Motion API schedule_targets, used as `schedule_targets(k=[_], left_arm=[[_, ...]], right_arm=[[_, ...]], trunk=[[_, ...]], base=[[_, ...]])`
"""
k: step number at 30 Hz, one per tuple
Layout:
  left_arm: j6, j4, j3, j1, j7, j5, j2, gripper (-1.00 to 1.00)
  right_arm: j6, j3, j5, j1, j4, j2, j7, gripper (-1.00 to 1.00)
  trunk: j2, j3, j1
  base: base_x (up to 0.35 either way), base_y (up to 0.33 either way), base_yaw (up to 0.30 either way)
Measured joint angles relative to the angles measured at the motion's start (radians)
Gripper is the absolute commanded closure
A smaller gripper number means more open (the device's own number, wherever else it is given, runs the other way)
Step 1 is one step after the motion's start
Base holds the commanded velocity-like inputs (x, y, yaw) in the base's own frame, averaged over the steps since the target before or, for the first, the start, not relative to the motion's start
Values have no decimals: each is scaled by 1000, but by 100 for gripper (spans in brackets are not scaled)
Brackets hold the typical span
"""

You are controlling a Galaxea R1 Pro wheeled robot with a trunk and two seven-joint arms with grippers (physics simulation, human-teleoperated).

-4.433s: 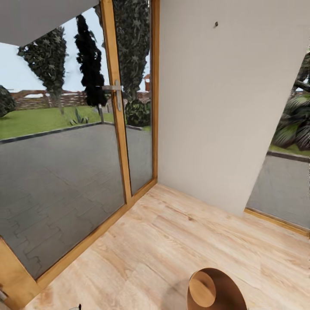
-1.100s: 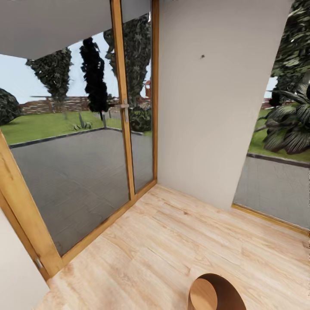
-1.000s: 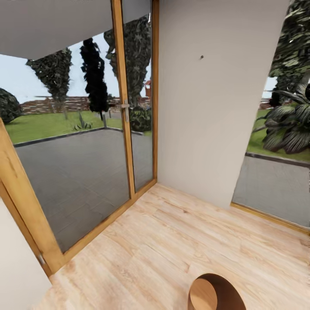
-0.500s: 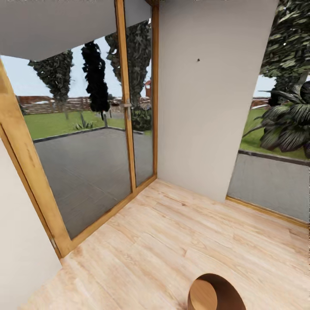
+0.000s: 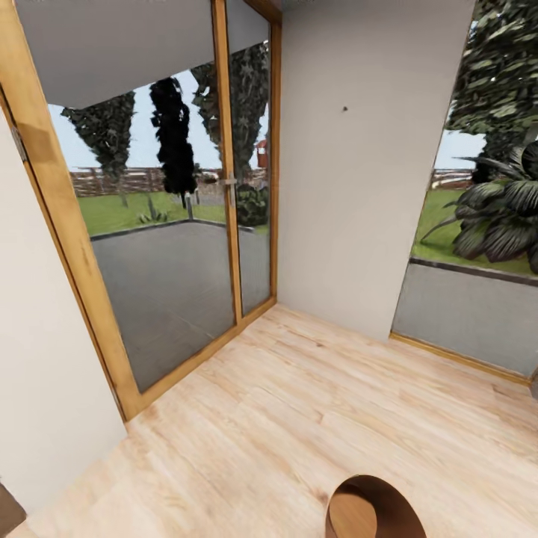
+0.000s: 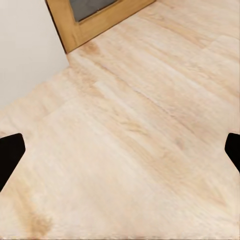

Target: Put the three can of soda from the living room inside the tash can in the kitchen.

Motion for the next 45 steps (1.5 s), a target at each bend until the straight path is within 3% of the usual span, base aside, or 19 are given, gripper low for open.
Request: schedule_targets(k=[45], left_arm=[[1,-1,-2,0,3,0,0,-100]], right_arm=[[0,8,6,0,25,3,0,100]], trunk=[[0,0,0]], base=[[-331,0,243]])
